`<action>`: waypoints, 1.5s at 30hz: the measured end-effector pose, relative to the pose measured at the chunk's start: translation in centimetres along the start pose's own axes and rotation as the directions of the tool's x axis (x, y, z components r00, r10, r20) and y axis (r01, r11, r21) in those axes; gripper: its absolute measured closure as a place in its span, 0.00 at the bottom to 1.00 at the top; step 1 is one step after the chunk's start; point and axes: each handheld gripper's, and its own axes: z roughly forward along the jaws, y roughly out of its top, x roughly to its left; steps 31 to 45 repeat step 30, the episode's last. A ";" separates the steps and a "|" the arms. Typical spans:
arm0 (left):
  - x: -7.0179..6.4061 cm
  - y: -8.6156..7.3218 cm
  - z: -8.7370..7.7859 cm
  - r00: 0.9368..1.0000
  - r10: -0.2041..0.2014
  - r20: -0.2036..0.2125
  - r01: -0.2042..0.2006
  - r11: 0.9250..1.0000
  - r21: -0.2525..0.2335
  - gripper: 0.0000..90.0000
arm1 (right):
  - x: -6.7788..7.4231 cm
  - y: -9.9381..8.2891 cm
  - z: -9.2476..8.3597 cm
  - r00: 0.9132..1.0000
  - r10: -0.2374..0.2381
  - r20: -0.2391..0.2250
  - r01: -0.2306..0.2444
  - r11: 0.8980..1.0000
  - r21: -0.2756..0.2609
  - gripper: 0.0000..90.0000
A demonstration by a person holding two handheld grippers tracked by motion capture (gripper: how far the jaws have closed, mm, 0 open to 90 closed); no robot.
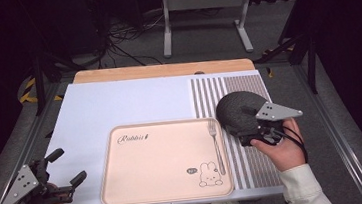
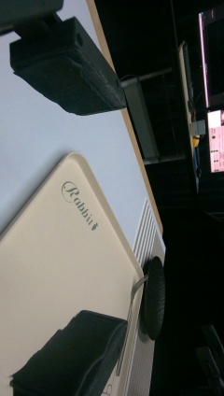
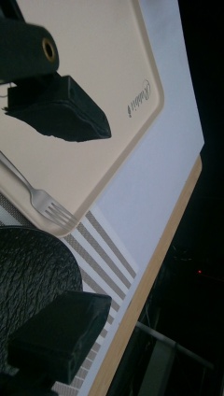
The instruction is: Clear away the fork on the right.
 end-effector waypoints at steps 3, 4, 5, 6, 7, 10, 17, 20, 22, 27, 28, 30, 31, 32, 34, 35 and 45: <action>0.0 0.0 0.0 1.000 -0.001 0.001 0.001 1.000 -0.001 0.01 | -0.6 -1.1 -1.1 1.000 -0.002 0.003 0.002 0.999 -0.039 0.19; 0.0 0.0 0.0 1.000 -0.001 0.001 0.001 1.000 -0.002 0.01 | -0.8 -1.3 -1.3 1.000 -0.003 0.003 0.003 0.999 -0.045 0.18; 0.0 0.0 0.0 1.000 -0.001 0.001 0.001 1.000 -0.002 0.01 | -1.1 -1.8 -1.6 1.000 0.000 -0.001 0.000 0.998 -0.063 0.17; 0.0 0.0 0.0 1.000 0.001 0.002 -0.001 1.000 0.002 0.01 | -1.3 -2.2 -2.0 1.000 0.006 -0.006 -0.006 0.997 -0.072 0.17; 0.0 0.0 0.0 1.000 0.002 0.002 -0.002 1.000 0.001 0.01 | -1.5 -2.6 -2.2 1.000 -0.005 -0.007 0.005 0.997 -0.080 0.16; -0.1 0.0 0.0 1.000 0.000 0.004 0.000 1.000 0.003 0.01 | -1.8 -3.5 -2.8 1.000 -0.018 -0.019 0.016 0.995 -0.094 0.16; -0.1 0.0 0.0 1.000 0.007 0.003 -0.007 1.000 0.002 0.01 | -2.6 -6.4 -3.7 0.999 -0.025 -0.020 0.023 0.993 -0.114 0.15; -0.1 0.0 0.0 1.000 0.010 0.003 -0.010 1.000 0.003 0.01 | -2.8 -7.7 -3.9 1.000 -0.008 -0.027 0.004 0.993 -0.115 0.15; -0.1 0.1 0.0 1.000 0.011 0.006 -0.011 1.000 0.004 0.01 | -3.0 -8.2 -3.9 1.000 -0.003 -0.017 0.001 0.995 -0.100 0.15; -0.1 0.2 0.0 1.000 0.022 0.010 -0.022 1.000 0.000 0.01 | -3.0 -9.9 -3.7 0.999 0.027 -0.022 -0.029 0.997 -0.076 0.15; -0.1 0.2 0.0 1.000 0.017 0.014 -0.017 1.000 0.001 0.01 | -3.0 -10.2 -3.6 0.999 0.037 -0.018 -0.038 0.997 -0.060 0.15; -0.1 0.2 0.0 1.000 0.017 0.019 -0.018 1.000 0.004 0.01 | -3.2 -10.8 -3.5 0.999 0.036 -0.008 -0.036 0.999 -0.037 0.15; -0.1 0.2 0.0 1.000 0.017 0.019 -0.018 1.000 0.004 0.01 | -3.2 -10.8 -3.5 0.999 0.036 -0.008 -0.036 0.999 -0.037 0.15; -0.1 0.2 0.0 1.000 0.017 0.019 -0.018 1.000 0.004 0.01 | -3.2 -10.8 -3.5 0.999 0.036 -0.008 -0.036 0.999 -0.037 0.15; -0.1 0.2 0.0 1.000 0.017 0.019 -0.018 1.000 0.004 0.01 | -3.2 -10.8 -3.5 0.999 0.036 -0.008 -0.036 0.999 -0.037 0.15; -0.1 0.2 0.0 1.000 0.017 0.019 -0.018 1.000 0.004 0.01 | -3.2 -10.8 -3.5 0.999 0.036 -0.008 -0.036 0.999 -0.037 0.15; -0.1 0.2 0.0 1.000 0.017 0.019 -0.018 1.000 0.004 0.01 | -3.2 -10.8 -3.5 0.999 0.036 -0.008 -0.036 0.999 -0.037 0.15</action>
